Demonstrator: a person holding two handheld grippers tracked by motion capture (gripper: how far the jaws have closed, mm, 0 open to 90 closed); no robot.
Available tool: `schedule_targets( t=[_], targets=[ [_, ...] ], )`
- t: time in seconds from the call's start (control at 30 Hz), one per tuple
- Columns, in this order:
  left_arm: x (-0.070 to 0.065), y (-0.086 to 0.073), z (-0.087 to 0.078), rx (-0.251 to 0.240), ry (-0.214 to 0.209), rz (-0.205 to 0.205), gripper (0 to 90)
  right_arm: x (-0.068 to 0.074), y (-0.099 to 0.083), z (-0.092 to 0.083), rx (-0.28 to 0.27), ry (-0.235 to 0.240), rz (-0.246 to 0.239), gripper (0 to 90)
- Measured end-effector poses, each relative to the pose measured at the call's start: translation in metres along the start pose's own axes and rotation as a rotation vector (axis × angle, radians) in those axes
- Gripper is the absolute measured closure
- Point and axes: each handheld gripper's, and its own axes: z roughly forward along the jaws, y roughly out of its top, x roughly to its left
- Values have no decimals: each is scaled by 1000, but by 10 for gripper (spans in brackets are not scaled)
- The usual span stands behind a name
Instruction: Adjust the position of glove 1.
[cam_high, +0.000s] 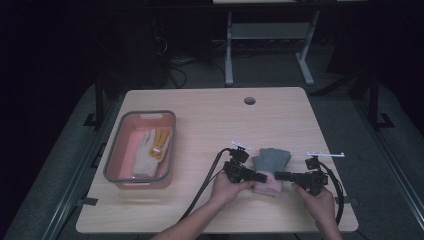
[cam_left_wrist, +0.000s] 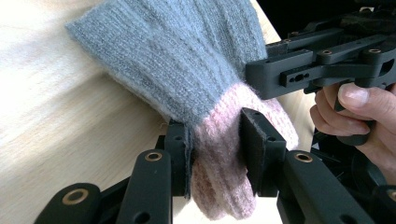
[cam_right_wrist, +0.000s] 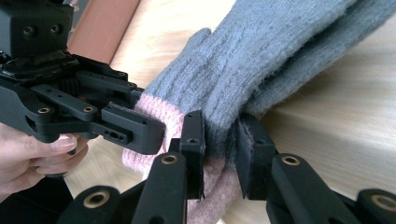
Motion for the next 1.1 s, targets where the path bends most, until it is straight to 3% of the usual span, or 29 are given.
schedule_targets(
  t=[0.57, 1.1],
  targets=[
    [-1, 1, -43, -34, 3, 41, 663, 37, 13, 7, -21, 18, -85, 744],
    [7, 2, -90, -93, 20, 38, 664, 73, 39, 26, 4, 34, -148, 743]
  ],
)
